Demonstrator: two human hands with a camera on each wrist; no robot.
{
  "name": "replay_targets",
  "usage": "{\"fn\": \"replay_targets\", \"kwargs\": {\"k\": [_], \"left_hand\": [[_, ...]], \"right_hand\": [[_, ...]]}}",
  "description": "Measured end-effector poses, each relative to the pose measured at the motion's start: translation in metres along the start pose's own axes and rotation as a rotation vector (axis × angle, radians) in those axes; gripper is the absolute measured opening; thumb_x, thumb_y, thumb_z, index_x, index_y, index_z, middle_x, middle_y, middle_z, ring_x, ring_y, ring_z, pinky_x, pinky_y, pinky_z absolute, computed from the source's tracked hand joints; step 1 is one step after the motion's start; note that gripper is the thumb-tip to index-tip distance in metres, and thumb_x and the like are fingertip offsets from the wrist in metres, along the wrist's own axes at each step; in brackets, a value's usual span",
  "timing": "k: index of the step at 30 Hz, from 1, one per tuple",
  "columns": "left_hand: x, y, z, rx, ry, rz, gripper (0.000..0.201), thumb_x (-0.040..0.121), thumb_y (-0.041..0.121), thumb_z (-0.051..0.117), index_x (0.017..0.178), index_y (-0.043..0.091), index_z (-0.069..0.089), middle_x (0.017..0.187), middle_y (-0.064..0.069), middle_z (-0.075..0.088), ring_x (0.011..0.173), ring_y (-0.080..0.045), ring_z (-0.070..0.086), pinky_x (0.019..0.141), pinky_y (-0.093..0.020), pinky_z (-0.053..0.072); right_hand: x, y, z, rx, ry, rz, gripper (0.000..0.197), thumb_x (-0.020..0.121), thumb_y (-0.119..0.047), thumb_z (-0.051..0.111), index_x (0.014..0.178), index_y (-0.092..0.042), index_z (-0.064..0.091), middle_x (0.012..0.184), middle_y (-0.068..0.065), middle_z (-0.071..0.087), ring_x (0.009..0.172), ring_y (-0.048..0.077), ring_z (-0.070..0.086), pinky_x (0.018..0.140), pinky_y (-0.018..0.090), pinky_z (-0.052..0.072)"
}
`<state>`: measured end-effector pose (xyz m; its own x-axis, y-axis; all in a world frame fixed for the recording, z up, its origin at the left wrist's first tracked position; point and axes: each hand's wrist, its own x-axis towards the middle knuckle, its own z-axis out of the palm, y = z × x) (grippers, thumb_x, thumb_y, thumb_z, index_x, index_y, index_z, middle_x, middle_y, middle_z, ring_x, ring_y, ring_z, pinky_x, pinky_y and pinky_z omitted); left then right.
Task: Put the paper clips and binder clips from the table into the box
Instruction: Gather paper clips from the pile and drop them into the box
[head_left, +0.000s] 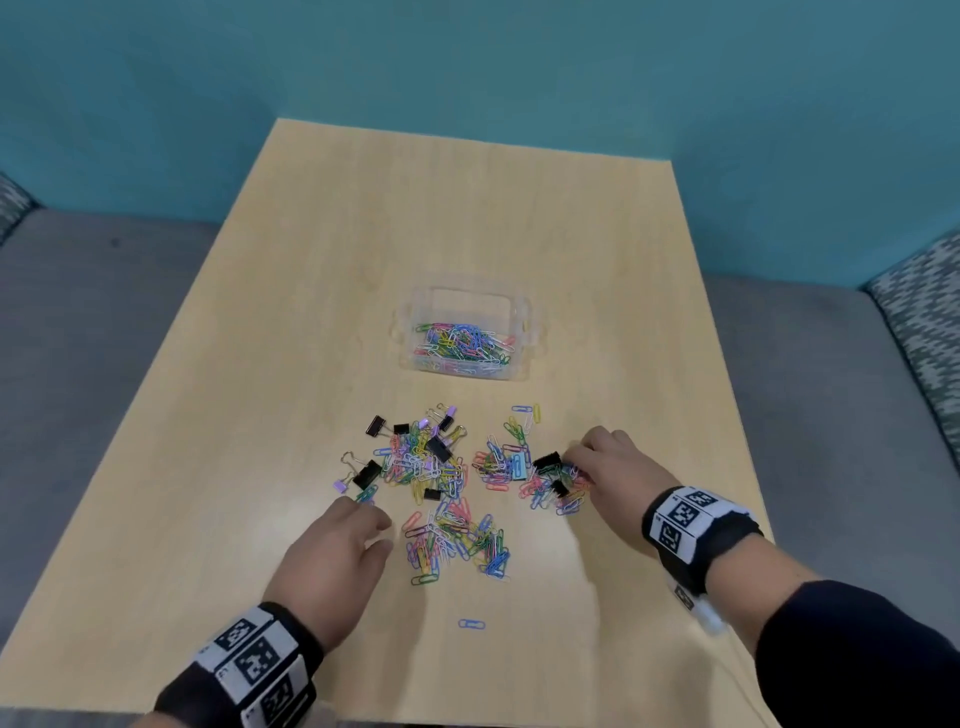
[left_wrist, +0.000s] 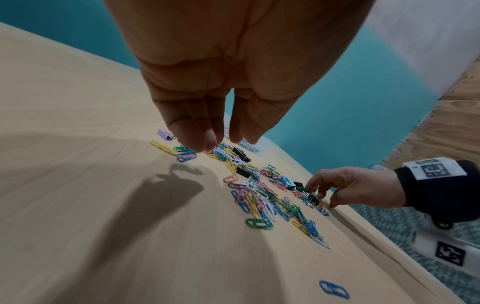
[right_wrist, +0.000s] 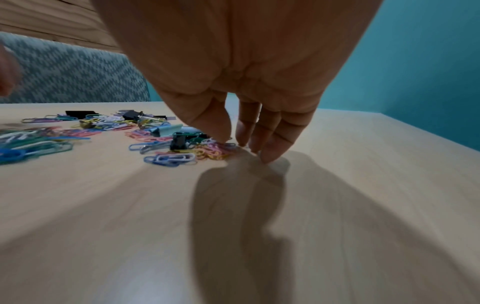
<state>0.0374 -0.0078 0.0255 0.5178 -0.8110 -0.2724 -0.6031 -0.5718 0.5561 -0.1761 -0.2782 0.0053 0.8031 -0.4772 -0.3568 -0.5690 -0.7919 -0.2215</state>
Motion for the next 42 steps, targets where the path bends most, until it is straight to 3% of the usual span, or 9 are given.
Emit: {"fn": "replay_targets", "kwargs": {"k": [7,12,19,24,28,31,34,37,42], "left_hand": [[-0.008,-0.005,0.004,0.026,-0.040,-0.009,0.009,0.087,0.023,0.057,0.095,0.026,0.062,0.091,0.010,0.051,0.081,-0.011,0.055,0.071,-0.028,0.042],[-0.006,-0.008,0.010,0.047,-0.045,-0.017,0.009,0.087,0.024,0.057,0.095,0.025,0.061,0.090,0.008,0.048,0.081,-0.014,0.054,0.070,-0.028,0.041],[-0.007,-0.018,0.012,0.084,0.021,-0.093,0.018,0.083,0.019,0.062,0.101,0.017,0.063,0.099,-0.003,0.050,0.090,-0.025,0.053,0.077,-0.033,0.043],[-0.015,-0.044,0.002,0.058,0.089,-0.236,0.037,0.082,0.014,0.063,0.119,0.013,0.057,0.113,-0.006,0.049,0.099,-0.029,0.050,0.088,-0.038,0.042],[-0.008,-0.040,0.007,0.117,0.092,-0.099,0.043,0.079,0.007,0.062,0.122,0.010,0.057,0.115,-0.010,0.052,0.099,-0.032,0.048,0.087,-0.039,0.042],[0.002,-0.027,0.013,0.186,0.086,-0.028,0.041,0.079,0.006,0.062,0.119,0.011,0.058,0.117,-0.010,0.054,0.100,-0.034,0.047,0.085,-0.040,0.044],[0.007,-0.017,0.018,0.233,0.024,0.008,0.034,0.082,0.011,0.059,0.115,0.013,0.061,0.112,-0.007,0.057,0.098,-0.032,0.047,0.086,-0.038,0.044],[0.008,-0.017,0.016,0.225,0.065,0.026,0.028,0.078,0.008,0.065,0.105,0.013,0.064,0.107,-0.006,0.057,0.094,-0.033,0.049,0.081,-0.040,0.048],[0.018,-0.029,0.003,0.262,0.091,0.036,0.032,0.080,0.008,0.062,0.112,0.010,0.060,0.111,-0.008,0.054,0.097,-0.032,0.048,0.080,-0.039,0.048]], "right_hand": [[-0.035,-0.010,0.027,0.023,0.054,0.105,0.039,0.080,-0.004,0.046,0.113,-0.021,0.056,0.107,0.000,0.047,0.095,0.022,0.040,0.083,0.032,0.041],[-0.060,-0.053,0.046,0.143,0.068,0.200,0.035,0.079,-0.005,0.045,0.109,-0.017,0.057,0.108,0.002,0.046,0.096,0.022,0.040,0.080,0.032,0.040],[-0.070,-0.106,0.059,0.406,0.110,0.092,0.036,0.087,-0.017,0.049,0.121,-0.023,0.054,0.110,-0.002,0.046,0.102,0.019,0.045,0.087,0.025,0.038],[-0.094,-0.080,0.066,0.360,0.213,0.346,0.048,0.080,-0.011,0.058,0.127,-0.015,0.053,0.114,0.003,0.047,0.102,0.024,0.042,0.089,0.028,0.036],[-0.083,-0.071,0.064,0.215,0.201,0.447,0.046,0.077,-0.013,0.055,0.123,-0.015,0.053,0.114,0.007,0.048,0.096,0.027,0.040,0.087,0.038,0.040],[-0.069,-0.080,0.059,0.188,0.194,0.424,0.036,0.078,-0.013,0.052,0.113,-0.016,0.056,0.109,0.005,0.048,0.093,0.025,0.038,0.083,0.036,0.040],[-0.066,-0.101,0.059,0.231,0.155,0.269,0.028,0.082,-0.016,0.050,0.109,-0.019,0.056,0.109,0.002,0.047,0.093,0.020,0.034,0.084,0.030,0.037],[-0.071,-0.114,0.057,0.272,0.107,0.080,0.033,0.087,-0.018,0.049,0.119,-0.021,0.055,0.114,-0.003,0.047,0.101,0.018,0.038,0.088,0.025,0.037],[-0.075,-0.078,0.052,0.258,0.228,0.361,0.046,0.083,-0.014,0.054,0.129,-0.013,0.050,0.121,0.005,0.048,0.105,0.024,0.038,0.093,0.035,0.041]]}}
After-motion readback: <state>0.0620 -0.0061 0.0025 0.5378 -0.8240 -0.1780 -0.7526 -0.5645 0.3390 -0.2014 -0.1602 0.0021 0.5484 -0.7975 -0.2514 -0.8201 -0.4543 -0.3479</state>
